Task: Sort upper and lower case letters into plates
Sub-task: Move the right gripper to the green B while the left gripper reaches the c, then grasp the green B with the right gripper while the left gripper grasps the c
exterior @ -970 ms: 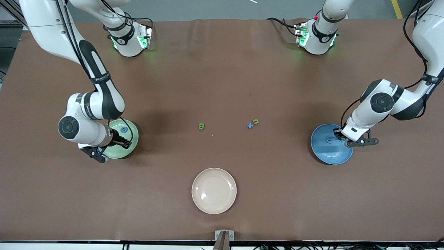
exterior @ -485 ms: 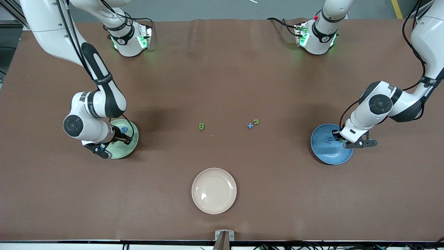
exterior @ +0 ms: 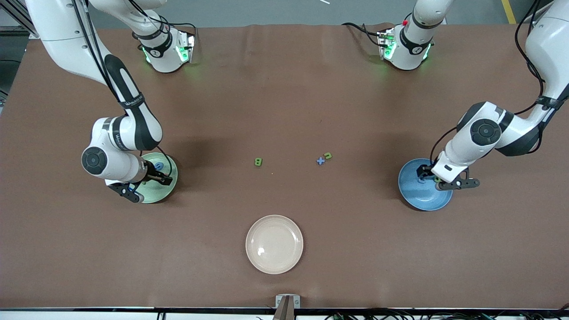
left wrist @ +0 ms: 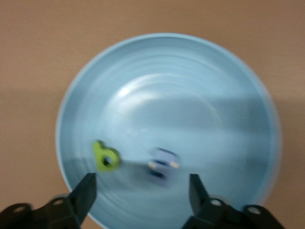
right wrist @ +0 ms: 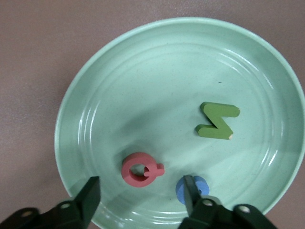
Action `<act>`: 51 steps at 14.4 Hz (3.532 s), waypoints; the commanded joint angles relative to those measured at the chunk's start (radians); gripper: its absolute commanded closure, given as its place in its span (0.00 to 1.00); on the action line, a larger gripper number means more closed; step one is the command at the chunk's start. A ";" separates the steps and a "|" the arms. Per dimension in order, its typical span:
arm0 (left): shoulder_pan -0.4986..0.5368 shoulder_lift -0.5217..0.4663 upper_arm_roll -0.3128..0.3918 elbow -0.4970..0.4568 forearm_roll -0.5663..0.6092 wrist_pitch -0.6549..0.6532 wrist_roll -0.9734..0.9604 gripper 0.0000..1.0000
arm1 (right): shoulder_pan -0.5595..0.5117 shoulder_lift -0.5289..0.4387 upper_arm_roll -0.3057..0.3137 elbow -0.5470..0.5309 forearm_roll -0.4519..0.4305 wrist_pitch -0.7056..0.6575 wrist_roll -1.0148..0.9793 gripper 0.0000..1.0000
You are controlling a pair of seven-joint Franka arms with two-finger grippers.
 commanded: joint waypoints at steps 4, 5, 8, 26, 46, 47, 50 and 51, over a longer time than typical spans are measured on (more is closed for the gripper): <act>-0.087 -0.047 -0.154 0.036 -0.106 -0.167 -0.224 0.00 | 0.073 -0.022 0.016 0.058 0.021 -0.072 0.142 0.00; -0.135 -0.047 -0.154 0.036 -0.118 -0.172 -0.281 0.00 | 0.114 -0.017 0.015 0.069 0.027 -0.068 0.206 0.00; -0.319 -0.038 -0.142 0.068 -0.123 -0.172 -0.503 0.00 | 0.194 -0.005 0.015 0.104 0.032 -0.055 0.342 0.00; -0.850 0.052 0.180 0.186 -0.123 -0.106 -0.794 0.00 | 0.519 0.072 0.013 0.175 0.009 0.063 0.530 0.00; -0.938 0.082 0.263 0.211 -0.118 -0.106 -0.794 0.01 | 0.593 0.132 0.007 0.175 -0.128 0.173 0.497 0.06; -0.938 0.080 0.263 0.211 -0.118 -0.106 -0.794 0.03 | 0.594 0.133 0.007 0.174 -0.128 0.173 0.497 0.09; -0.936 0.080 0.263 0.212 -0.121 -0.106 -0.795 0.21 | 0.602 0.139 0.007 0.172 -0.129 0.175 0.497 0.20; -0.931 0.079 0.263 0.212 -0.121 -0.104 -0.795 0.26 | 0.602 0.139 0.007 0.171 -0.131 0.175 0.497 0.22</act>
